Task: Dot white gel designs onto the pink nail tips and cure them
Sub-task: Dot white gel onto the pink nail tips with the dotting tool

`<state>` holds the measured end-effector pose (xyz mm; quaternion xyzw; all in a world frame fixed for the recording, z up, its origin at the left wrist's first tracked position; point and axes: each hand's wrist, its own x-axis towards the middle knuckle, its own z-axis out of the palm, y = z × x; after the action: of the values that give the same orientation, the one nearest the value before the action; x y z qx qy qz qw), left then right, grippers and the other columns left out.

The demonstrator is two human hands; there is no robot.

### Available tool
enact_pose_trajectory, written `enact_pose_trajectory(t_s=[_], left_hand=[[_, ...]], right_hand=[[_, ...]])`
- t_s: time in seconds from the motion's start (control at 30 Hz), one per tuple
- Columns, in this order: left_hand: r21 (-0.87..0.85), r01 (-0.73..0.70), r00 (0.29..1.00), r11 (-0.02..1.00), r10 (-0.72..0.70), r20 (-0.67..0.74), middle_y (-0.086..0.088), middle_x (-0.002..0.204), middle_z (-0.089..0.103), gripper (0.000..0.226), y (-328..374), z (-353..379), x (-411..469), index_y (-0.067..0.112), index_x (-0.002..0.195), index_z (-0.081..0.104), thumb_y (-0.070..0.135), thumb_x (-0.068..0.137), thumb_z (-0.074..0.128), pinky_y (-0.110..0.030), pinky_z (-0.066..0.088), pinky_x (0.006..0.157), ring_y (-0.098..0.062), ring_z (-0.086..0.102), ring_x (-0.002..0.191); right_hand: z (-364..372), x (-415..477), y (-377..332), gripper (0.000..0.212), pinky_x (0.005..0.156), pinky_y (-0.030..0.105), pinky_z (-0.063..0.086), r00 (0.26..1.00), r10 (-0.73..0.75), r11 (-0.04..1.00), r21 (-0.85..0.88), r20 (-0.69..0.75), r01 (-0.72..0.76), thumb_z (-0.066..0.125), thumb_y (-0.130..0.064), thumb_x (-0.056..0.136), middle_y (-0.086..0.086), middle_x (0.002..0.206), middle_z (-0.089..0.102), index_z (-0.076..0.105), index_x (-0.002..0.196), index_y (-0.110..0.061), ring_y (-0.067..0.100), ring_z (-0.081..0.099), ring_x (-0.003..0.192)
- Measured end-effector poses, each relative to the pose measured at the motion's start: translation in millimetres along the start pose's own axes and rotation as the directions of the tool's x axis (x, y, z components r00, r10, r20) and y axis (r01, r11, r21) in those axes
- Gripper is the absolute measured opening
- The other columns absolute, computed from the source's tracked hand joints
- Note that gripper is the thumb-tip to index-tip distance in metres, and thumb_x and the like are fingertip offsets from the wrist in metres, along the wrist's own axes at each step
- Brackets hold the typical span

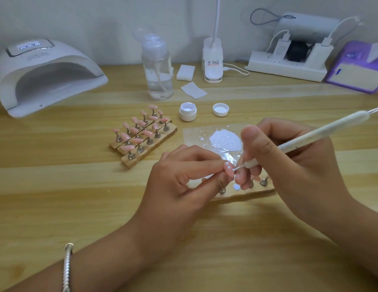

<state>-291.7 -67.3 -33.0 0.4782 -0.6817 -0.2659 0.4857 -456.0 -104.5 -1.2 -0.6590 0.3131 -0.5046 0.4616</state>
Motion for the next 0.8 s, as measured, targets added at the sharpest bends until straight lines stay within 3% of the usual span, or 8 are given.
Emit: enact_pose_trajectory(t_s=[0.23,0.8], left_hand=[[0.004,-0.027,1.000,1.000,0.028,-0.008,0.013,0.088,0.071,0.011,1.5,0.8,0.6,0.031,0.086,0.079,0.028,0.089,0.069,-0.056,0.046,0.081,-0.020,0.066,0.090],[-0.003,-0.006,1.000,1.000,0.006,-0.021,0.013,0.088,0.072,0.011,1.8,0.9,0.2,0.025,0.087,0.081,0.027,0.087,0.071,-0.056,0.046,0.081,-0.020,0.066,0.090]], right_hand=[[1.9,-2.0,2.4,0.034,0.047,0.016,0.046,0.998,-0.057,0.998,-0.006,-0.003,0.057,0.060,-0.023,0.092,0.002,0.050,0.062,0.057,0.064,-0.005,0.015,0.059,0.041],[1.3,-4.0,5.9,0.037,0.052,0.009,0.043,0.993,-0.118,0.987,-0.115,-0.003,0.116,0.059,-0.020,0.098,0.000,0.053,0.066,0.056,0.064,-0.006,0.006,0.061,0.045]])
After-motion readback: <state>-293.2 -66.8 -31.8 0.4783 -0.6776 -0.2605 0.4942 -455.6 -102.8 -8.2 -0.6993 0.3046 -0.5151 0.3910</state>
